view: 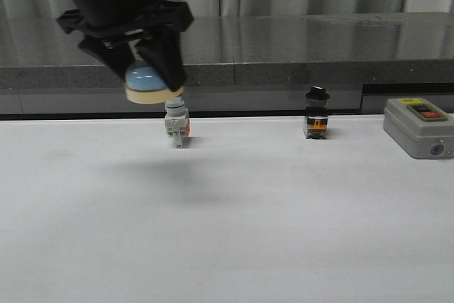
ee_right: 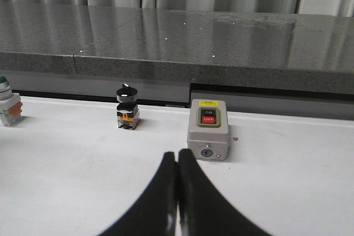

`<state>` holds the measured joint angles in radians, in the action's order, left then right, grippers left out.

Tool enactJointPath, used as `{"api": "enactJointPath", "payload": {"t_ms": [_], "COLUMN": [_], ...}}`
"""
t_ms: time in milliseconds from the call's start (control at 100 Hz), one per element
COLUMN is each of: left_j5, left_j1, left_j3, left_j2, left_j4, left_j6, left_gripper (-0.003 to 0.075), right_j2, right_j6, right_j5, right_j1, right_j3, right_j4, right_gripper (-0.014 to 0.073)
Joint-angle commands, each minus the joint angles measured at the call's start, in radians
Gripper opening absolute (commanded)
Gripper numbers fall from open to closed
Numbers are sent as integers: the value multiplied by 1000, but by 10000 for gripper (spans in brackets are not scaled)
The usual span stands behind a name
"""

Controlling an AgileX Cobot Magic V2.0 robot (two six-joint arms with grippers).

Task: Place and press bell with both arms
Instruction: 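Lift the bell with the left gripper and carry it toward table center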

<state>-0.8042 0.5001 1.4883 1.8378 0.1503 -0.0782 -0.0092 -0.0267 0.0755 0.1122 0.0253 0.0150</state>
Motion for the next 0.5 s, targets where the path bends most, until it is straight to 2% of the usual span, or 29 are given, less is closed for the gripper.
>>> {"api": "enactJointPath", "payload": {"t_ms": [0,230,490], "left_j5": [79,155,190], "left_j1": [64,166,178], "left_j3": [29,33,33], "left_j2": [-32,53,161], "left_j4": [14,14,16], "left_j6": [0,0,0], "left_gripper": [184,184,185], "right_j2": [-19,-19,-19], "right_j6": [-2,-2,-2], "right_j5": [-88,-88,-88], "right_j1": [-6,-6,-6], "right_j3": [-13,-13,-13], "right_j4": [-1,-1,-1], "right_gripper": [-60,-60,-60]}}
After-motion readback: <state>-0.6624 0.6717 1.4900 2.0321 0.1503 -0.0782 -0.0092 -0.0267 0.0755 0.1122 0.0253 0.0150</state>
